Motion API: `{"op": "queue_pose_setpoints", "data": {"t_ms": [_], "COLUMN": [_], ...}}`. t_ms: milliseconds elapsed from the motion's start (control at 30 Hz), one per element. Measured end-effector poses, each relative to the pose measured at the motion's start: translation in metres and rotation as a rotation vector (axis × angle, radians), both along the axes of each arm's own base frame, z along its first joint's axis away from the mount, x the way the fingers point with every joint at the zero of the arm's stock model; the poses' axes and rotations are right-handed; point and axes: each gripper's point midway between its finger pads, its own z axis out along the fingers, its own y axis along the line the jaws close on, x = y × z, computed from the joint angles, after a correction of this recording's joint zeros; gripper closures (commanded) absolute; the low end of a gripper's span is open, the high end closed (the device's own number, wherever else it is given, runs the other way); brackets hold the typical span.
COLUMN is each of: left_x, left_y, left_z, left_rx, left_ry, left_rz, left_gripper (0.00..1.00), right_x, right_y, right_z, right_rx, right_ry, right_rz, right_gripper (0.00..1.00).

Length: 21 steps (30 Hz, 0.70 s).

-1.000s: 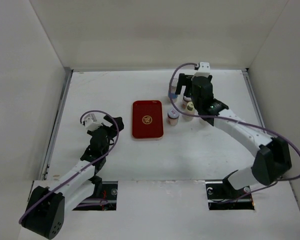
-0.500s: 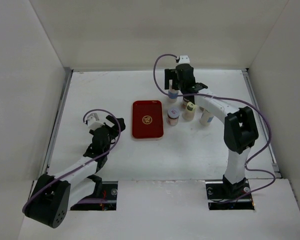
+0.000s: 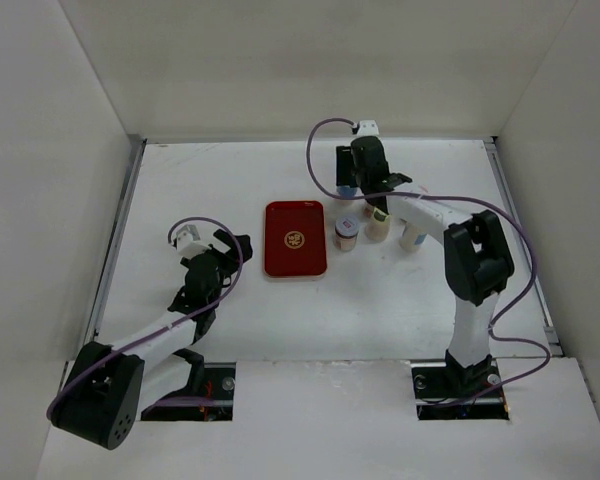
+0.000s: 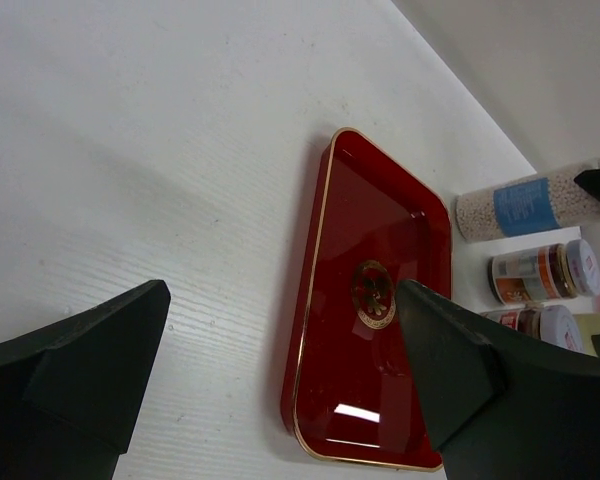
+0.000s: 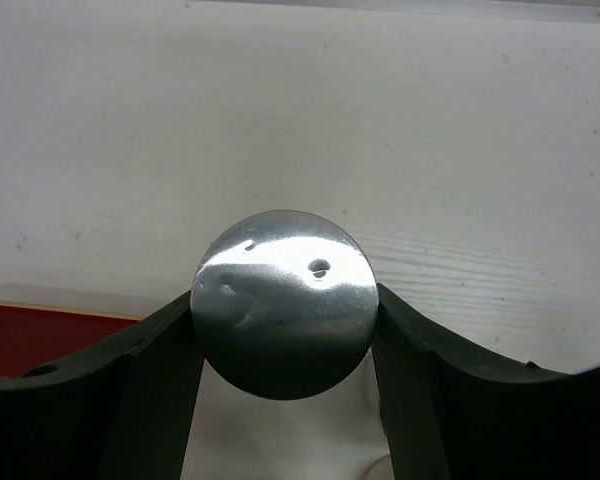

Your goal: Organize the condiment bottles

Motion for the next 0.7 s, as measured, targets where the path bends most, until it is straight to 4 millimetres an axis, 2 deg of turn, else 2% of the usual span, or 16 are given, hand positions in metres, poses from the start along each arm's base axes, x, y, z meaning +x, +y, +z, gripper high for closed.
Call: {"op": "queue_pose_setpoints", "data": {"t_ms": [100, 167, 300, 400, 567, 700], "left_x": [0.000, 0.001, 0.001, 0.002, 0.000, -0.001], "left_y": [0.000, 0.001, 0.003, 0.007, 0.014, 0.022], "left_z": [0.001, 0.002, 0.003, 0.005, 0.002, 0.007], "left_rx": [-0.002, -0.003, -0.006, -0.009, -0.009, -0.017], "left_ry": [-0.004, -0.006, -0.008, -0.018, -0.014, -0.035], "left_rz": [-0.001, 0.002, 0.007, 0.018, 0.035, 0.062], "left_gripper": [0.00, 0.00, 0.00, 0.00, 0.00, 0.00], "right_x": [-0.011, -0.019, -0.038, -0.060, -0.104, -0.135], "right_y": [0.001, 0.012, 0.056, 0.097, 0.155, 0.184], "right_z": [0.011, 0.031, 0.080, 0.100, 0.095, 0.085], "right_rx": [-0.012, -0.016, 0.031, 0.072, 0.082, 0.081], "right_ry": [-0.042, -0.091, -0.215, -0.269, -0.257, -0.236], "right_rz": [-0.002, 0.016, 0.100, 0.181, 0.323, 0.404], "right_gripper": [0.49, 0.49, 0.48, 0.48, 0.48, 0.48]}}
